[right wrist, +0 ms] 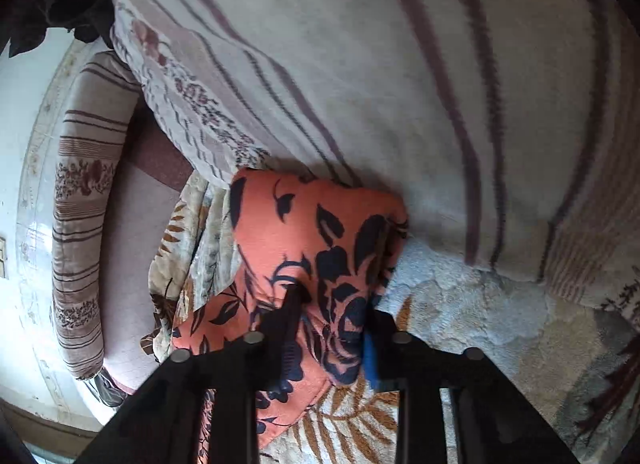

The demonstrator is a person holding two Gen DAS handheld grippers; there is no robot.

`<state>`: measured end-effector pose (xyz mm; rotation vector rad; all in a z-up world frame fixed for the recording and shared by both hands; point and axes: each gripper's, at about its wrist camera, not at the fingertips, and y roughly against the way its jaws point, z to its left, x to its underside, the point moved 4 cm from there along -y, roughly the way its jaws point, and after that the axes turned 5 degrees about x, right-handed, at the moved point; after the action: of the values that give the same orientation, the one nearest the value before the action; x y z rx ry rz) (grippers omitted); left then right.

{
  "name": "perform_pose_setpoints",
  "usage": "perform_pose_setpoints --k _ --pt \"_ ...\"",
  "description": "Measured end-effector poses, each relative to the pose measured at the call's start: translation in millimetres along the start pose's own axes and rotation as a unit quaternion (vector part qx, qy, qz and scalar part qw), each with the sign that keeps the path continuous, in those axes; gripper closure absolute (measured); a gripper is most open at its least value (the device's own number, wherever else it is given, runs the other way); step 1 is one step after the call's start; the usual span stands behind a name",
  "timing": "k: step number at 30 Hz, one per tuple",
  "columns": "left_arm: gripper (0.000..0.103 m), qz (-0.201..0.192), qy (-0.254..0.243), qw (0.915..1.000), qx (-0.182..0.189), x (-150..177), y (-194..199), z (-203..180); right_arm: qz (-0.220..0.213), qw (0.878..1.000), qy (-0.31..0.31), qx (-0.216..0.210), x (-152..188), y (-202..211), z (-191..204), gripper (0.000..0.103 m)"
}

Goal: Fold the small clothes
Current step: 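Grasp the sleeve with the right tool and fold it across the shirt body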

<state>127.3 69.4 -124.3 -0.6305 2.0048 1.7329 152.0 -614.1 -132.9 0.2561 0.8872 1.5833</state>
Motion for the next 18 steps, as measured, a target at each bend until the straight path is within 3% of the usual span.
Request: perform_pose_setpoints --k 3,7,9,12,16,17,18 --pt "0.0 -0.015 -0.004 0.9999 0.002 -0.3 3.3 5.3 -0.018 0.998 0.046 -0.048 12.3 23.7 49.3 0.092" --pt "0.0 -0.025 0.012 0.9996 0.008 -1.4 9.1 17.9 -0.024 0.979 0.097 -0.176 50.6 73.9 151.6 0.092" --pt "0.0 -0.034 0.024 0.999 0.015 -1.9 16.3 25.2 -0.012 0.962 0.099 -0.255 80.4 96.8 204.6 0.092" --pt "0.0 -0.05 0.029 0.9983 0.008 -1.3 26.9 36.7 0.023 0.926 0.106 -0.362 143.1 121.2 280.5 0.092" --pt "0.0 -0.057 0.047 0.9972 0.003 0.6 32.4 54.8 0.102 0.887 0.103 -0.437 252.7 104.9 345.2 0.088" --pt "0.0 -0.059 0.052 0.9969 0.001 0.9 32.8 58.8 0.132 0.883 0.106 -0.438 284.7 88.1 353.7 0.081" --pt "0.0 -0.058 0.056 0.9967 0.002 1.2 32.6 62.4 0.156 0.884 0.107 -0.428 316.4 66.4 359.4 0.043"
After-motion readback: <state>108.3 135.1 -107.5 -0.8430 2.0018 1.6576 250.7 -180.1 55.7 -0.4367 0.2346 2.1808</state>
